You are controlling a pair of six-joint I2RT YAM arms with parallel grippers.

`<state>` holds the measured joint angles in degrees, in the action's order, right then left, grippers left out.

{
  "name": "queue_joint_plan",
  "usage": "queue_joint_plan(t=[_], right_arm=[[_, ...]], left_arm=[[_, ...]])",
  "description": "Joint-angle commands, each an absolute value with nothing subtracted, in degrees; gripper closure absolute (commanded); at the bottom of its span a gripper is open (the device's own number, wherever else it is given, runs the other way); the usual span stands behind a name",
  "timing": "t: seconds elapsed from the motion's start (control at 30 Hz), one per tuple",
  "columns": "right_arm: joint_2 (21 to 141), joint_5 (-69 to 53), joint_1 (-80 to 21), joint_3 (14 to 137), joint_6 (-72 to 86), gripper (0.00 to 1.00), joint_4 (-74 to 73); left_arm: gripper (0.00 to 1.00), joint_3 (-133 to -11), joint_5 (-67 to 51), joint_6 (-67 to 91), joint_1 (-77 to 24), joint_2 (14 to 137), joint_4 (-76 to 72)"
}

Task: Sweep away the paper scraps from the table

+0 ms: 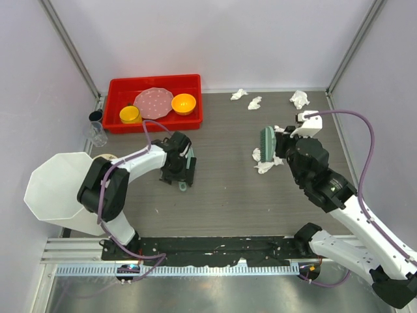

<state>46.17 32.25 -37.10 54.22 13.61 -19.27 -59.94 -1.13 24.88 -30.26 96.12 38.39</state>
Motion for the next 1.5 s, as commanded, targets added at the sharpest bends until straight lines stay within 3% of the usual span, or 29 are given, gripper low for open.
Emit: queue_joint_plan(t=[0.0,0.07,0.1,0.17,0.2,0.3,0.63,0.97,1.03,1.07,1.13,1.2,1.43,1.47], right_arm=[[43.1,34.8,-36.7,54.4,11.3,0.99,-17.9],[42.0,35.1,-36.7,54.1,10.7,0.99,-17.9],[41.7,35.5,-36.7,54.1,10.6,0.99,-17.9],[41.1,35.8,-36.7,53.9,10.4,0.99,-18.1],[40.9,35.9,-36.7,53.9,10.4,0.99,-18.1],[40.1,35.9,-36.7,54.0,10.5,0.99,-18.5],[39.3,35.7,-36.7,54.0,9.8,0.99,-18.9],[38.0,34.8,-36.7,54.0,9.9,0.99,-19.2],[37.7,34.7,-36.7,54.0,10.0,0.99,-19.4],[37.5,34.7,-36.6,54.1,10.0,0.99,-19.5],[36.9,34.5,-36.6,54.1,10.0,0.99,-19.9],[36.2,34.5,-36.7,54.4,9.8,0.99,-20.3],[34.9,34.3,-36.7,54.8,10.1,0.99,-21.7],[35.0,34.2,-36.7,54.9,10.2,0.99,-21.8]], left_arm=[[0.27,-61.9,-1.6,25.6,-30.6,96.2,36.7],[0.40,-61.8,-1.9,25.1,-31.5,95.3,36.7],[0.53,-61.6,-1.9,24.9,-32.3,94.8,36.7],[0.66,-61.3,-2.4,24.3,-35.1,93.3,36.0],[0.80,-61.2,-4.2,23.2,-36.0,93.0,35.9],[1.00,-61.6,-3.9,20.5,-40.5,91.2,36.2],[1.00,-68.0,-2.9,0.3,-57.3,97.4,43.8],[1.00,-67.0,-4.3,-8.5,-58.6,100.5,44.4],[0.80,-67.5,-4.7,-8.4,-58.7,101.3,45.2],[0.56,-67.7,-4.6,-8.5,-58.6,101.8,45.3],[0.31,-67.9,-3.3,-8.3,-58.6,101.3,45.1],[0.00,-68.8,-2.5,-8.7,-58.6,98.8,44.9],[0.00,-83.5,3.7,-14.6,-58.7,86.0,55.2],[0.00,-85.8,10.0,-15.7,-58.6,85.2,57.3]])
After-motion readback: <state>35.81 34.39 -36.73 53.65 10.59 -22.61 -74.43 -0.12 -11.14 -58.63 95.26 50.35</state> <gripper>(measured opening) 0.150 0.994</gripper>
